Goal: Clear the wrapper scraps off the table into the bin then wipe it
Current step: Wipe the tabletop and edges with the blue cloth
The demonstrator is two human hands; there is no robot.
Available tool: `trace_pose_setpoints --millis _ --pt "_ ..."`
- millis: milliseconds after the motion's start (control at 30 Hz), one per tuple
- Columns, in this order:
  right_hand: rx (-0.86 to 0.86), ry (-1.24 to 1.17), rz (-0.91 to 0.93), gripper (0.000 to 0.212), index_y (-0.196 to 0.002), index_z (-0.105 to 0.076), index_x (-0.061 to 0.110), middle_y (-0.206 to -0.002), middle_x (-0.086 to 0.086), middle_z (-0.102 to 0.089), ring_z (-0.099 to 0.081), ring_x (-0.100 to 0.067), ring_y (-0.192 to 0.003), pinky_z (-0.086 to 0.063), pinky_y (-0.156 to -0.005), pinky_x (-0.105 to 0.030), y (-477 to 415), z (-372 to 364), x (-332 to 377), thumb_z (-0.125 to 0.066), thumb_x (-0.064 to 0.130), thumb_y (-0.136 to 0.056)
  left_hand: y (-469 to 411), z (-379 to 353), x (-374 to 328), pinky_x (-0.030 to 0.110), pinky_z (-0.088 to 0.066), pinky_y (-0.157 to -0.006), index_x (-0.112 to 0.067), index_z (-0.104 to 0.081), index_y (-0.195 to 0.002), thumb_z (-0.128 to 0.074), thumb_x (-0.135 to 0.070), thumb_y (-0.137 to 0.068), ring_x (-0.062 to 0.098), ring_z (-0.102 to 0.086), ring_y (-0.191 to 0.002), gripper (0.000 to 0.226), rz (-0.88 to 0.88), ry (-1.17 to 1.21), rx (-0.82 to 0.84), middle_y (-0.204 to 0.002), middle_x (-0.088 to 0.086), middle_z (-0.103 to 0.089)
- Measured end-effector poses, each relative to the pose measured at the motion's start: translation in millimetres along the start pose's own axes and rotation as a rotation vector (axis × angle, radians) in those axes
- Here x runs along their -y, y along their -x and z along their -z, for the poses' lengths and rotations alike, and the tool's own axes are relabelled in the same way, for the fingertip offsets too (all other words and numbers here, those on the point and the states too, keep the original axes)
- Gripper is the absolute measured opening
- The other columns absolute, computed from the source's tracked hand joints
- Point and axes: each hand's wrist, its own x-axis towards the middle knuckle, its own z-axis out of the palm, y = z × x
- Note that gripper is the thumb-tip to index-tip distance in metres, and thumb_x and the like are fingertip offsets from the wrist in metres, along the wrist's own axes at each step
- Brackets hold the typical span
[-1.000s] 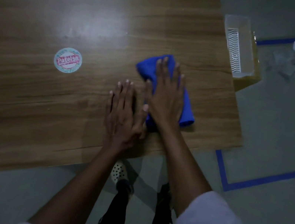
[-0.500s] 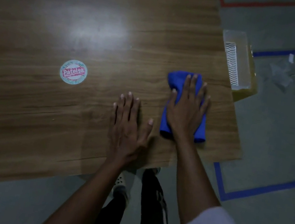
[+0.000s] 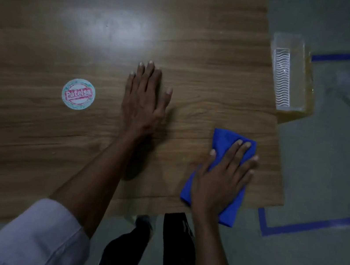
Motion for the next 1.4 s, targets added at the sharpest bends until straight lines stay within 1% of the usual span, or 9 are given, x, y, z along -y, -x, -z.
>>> trace_pose_setpoints --millis 167,300,400,567,700,900,1033,1233,1400 --pt "-0.015 -0.138 0.033 0.060 -0.159 -0.026 0.004 -0.168 -0.015 -0.020 -0.016 -0.043 -0.154 -0.016 -0.125 -0.053 -21.3 -24.2 99.7 -0.036 0.033 -0.109 -0.2 1.4 5.6 0.043 -0.012 -0.128 -0.009 -0.045 -0.153 -0.035 -0.047 -0.105 0.026 -0.021 -0.156 0.062 -0.019 0.030 -0.045 -0.165 0.008 -0.032" --pt "0.140 -0.170 0.359 0.068 -0.160 -0.027 0.007 -0.168 -0.012 -0.022 -0.017 -0.040 -0.154 -0.016 -0.125 -0.050 -64.3 -18.4 166.0 -0.016 0.043 -0.103 -1.3 6.2 6.0 0.042 -0.014 -0.127 -0.011 -0.047 -0.151 -0.030 -0.043 -0.105 0.022 -0.025 -0.155 0.059 0.017 0.188 -0.041 -0.162 0.007 -0.039" --pt "0.203 -0.140 0.527 0.070 -0.162 -0.021 0.013 -0.170 -0.004 -0.014 -0.009 -0.033 -0.157 -0.012 -0.126 -0.049 -63.7 -15.7 141.6 -0.013 0.047 -0.101 -0.4 9.2 6.5 0.042 -0.013 -0.128 -0.010 -0.049 -0.150 -0.030 -0.043 -0.104 0.020 -0.025 -0.155 0.060 0.029 0.213 -0.030 -0.161 0.007 -0.040" --pt "0.084 -0.035 0.000 0.074 -0.164 -0.007 0.017 -0.172 0.000 -0.002 0.001 -0.035 -0.158 -0.010 -0.122 -0.063 21.7 3.7 46.5 -0.030 0.058 -0.107 1.0 5.4 6.8 0.039 -0.013 -0.128 -0.011 -0.055 -0.146 -0.037 -0.040 -0.106 0.021 -0.027 -0.154 0.052 0.007 0.191 -0.061 -0.161 0.005 -0.042" --pt "0.050 -0.083 -0.184 0.070 -0.163 -0.011 0.012 -0.171 -0.005 -0.007 -0.002 -0.038 -0.157 -0.013 -0.123 -0.058 4.8 -6.5 80.5 -0.031 0.050 -0.108 0.6 4.7 8.1 0.042 -0.015 -0.127 -0.011 -0.054 -0.147 -0.037 -0.042 -0.105 0.023 -0.027 -0.154 0.055 -0.005 0.184 -0.060 -0.161 0.006 -0.040" --pt "0.090 0.015 0.420 0.069 -0.164 -0.010 0.022 -0.172 0.001 -0.006 -0.006 -0.033 -0.157 -0.012 -0.125 -0.053 -106.6 -34.9 184.5 -0.024 0.054 -0.105 0.7 4.3 8.1 0.038 -0.013 -0.128 -0.006 -0.037 -0.156 -0.037 -0.048 -0.103 0.021 -0.026 -0.154 0.068 0.029 0.209 -0.061 -0.163 0.011 -0.035" --pt "0.150 0.040 0.733 0.068 -0.164 -0.010 0.024 -0.172 0.005 -0.004 -0.003 -0.028 -0.158 -0.013 -0.125 -0.049 -78.4 -30.7 164.1 -0.038 0.043 -0.105 3.5 8.7 5.9 0.041 -0.016 -0.127 -0.003 -0.028 -0.159 -0.039 -0.049 -0.103 0.022 -0.025 -0.155 0.073 0.080 0.284 -0.070 -0.166 0.011 -0.029" --pt "0.116 0.015 0.285 0.068 -0.164 -0.012 0.017 -0.172 0.001 -0.005 -0.004 -0.031 -0.158 -0.014 -0.125 -0.054 -11.1 -3.7 73.2 -0.034 0.047 -0.107 0.4 11.6 3.2 0.041 -0.016 -0.127 -0.012 -0.036 -0.157 -0.041 -0.049 -0.103 0.020 -0.020 -0.156 0.066 0.037 0.193 -0.055 -0.166 0.005 -0.032" --pt "0.089 0.006 0.206 0.067 -0.164 -0.014 0.017 -0.171 -0.001 -0.008 -0.005 -0.035 -0.157 -0.012 -0.124 -0.056 -52.9 -15.5 128.3 -0.030 0.047 -0.106 0.2 8.1 5.4 0.048 -0.021 -0.125 -0.012 -0.049 -0.150 -0.049 -0.042 -0.103 0.026 -0.025 -0.155 0.057 -0.027 0.160 -0.086 -0.163 0.008 -0.037"
